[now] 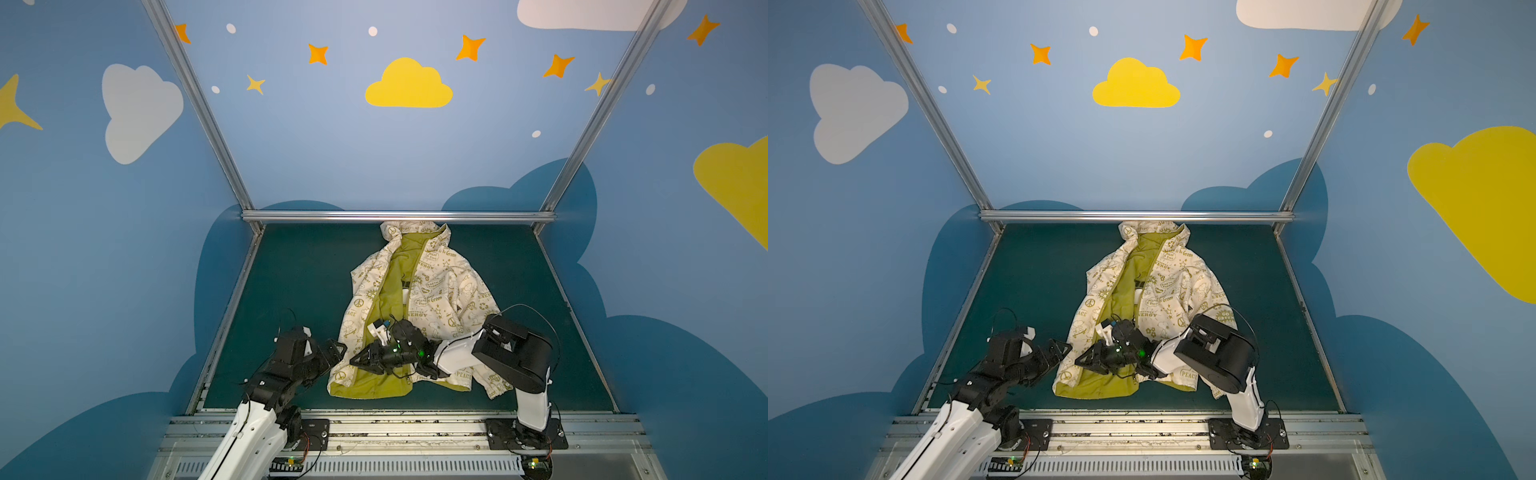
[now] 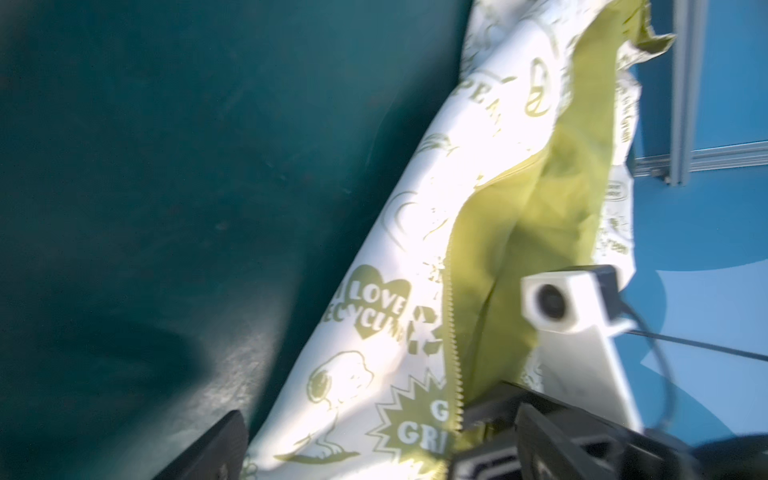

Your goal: Zip up the jacket

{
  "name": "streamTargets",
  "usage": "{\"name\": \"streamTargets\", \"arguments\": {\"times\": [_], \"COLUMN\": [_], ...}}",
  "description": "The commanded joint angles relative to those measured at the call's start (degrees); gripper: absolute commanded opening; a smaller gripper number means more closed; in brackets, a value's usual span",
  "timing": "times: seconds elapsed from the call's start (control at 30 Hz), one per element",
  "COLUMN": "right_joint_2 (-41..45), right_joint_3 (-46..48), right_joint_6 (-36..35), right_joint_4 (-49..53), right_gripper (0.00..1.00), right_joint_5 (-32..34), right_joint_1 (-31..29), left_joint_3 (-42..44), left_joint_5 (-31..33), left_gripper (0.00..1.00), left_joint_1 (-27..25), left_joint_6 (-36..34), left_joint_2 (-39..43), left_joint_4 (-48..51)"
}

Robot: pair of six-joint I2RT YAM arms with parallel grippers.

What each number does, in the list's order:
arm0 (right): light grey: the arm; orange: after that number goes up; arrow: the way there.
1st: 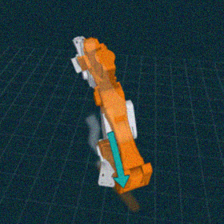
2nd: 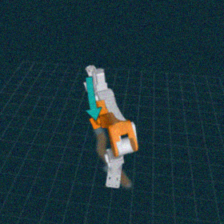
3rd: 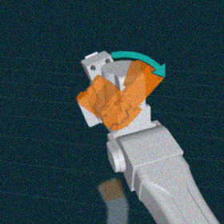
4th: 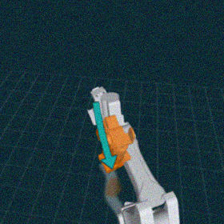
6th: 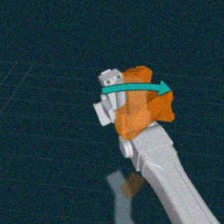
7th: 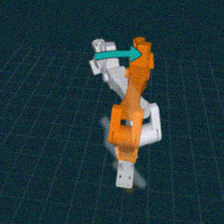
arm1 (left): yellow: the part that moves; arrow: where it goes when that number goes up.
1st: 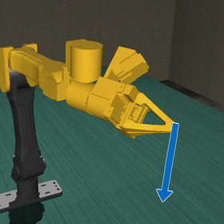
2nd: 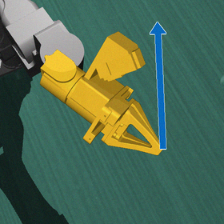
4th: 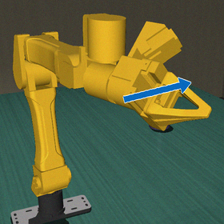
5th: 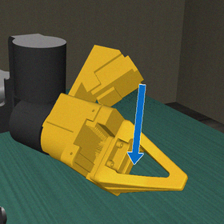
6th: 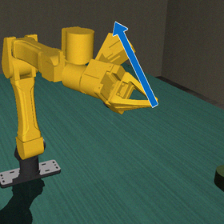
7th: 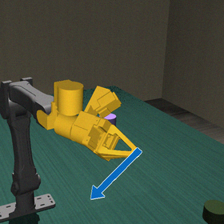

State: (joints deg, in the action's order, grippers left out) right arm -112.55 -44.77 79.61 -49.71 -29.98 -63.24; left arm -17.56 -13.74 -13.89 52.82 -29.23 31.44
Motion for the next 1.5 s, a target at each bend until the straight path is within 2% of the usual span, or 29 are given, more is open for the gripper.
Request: {"name": "streamTargets", "arguments": {"times": [0.0, 0.07, 0.23, 0.57, 0.73, 0.87, 1.0, 1.23, 1.47], "right_joint_2": [-1.2, -1.9, -0.7, 0.5, 0.4, 1.4, 4.1, 4.7, 6.6], "right_joint_3": [0.5, 0.3, 0.5, -8.8, -12.0, -11.9, -10.2, -8.4, -7.8], "right_joint_6": [1.1, 1.5, 1.6, 1.2, 1.9, 5.3, 6.8, 12.3, 16.9], "right_joint_4": [-4.1, -5.2, -7.5, -5.6, -5.4, -8.1, -6.9, -12.3, -13.5], "right_gripper": [0.12, 0.0, 0.0, 0.0, 0.0, 0.0, 0.0, 0.0, 0.0], "right_joint_5": [-0.5, -0.8, -0.7, -4.8, -6.8, -8.1, -8.9, -10.9, -11.4], "right_joint_1": [-0.3, -0.2, 0.9, 6.2, 6.8, 7.4, 7.5, 7.2, 6.5], "left_joint_3": [-2.7, -3.9, -7.0, -20.7, -19.6, -17.8, -16.9, -13.3, -19.4], "left_joint_5": [-0.3, -0.4, -3.6, -7.3, -12.4, -12.7, -14.1, -12.9, -10.8], "left_gripper": [0.99, 0.99, 0.99, 0.99, 0.99, 0.99, 0.99, 0.99, 0.99], "left_joint_1": [0.0, 0.0, -0.1, -0.2, -0.2, -0.2, -0.3, -2.4, -3.1], "left_joint_6": [0.4, 0.6, -0.1, -1.6, 3.5, 7.8, 9.9, 13.9, 6.0], "left_joint_2": [1.8, 2.6, 3.3, 1.0, 1.3, 4.8, 4.9, 7.8, 6.1], "left_joint_4": [3.4, 4.5, 5.1, 10.5, 3.0, -4.2, -4.9, -8.3, 3.5]}}
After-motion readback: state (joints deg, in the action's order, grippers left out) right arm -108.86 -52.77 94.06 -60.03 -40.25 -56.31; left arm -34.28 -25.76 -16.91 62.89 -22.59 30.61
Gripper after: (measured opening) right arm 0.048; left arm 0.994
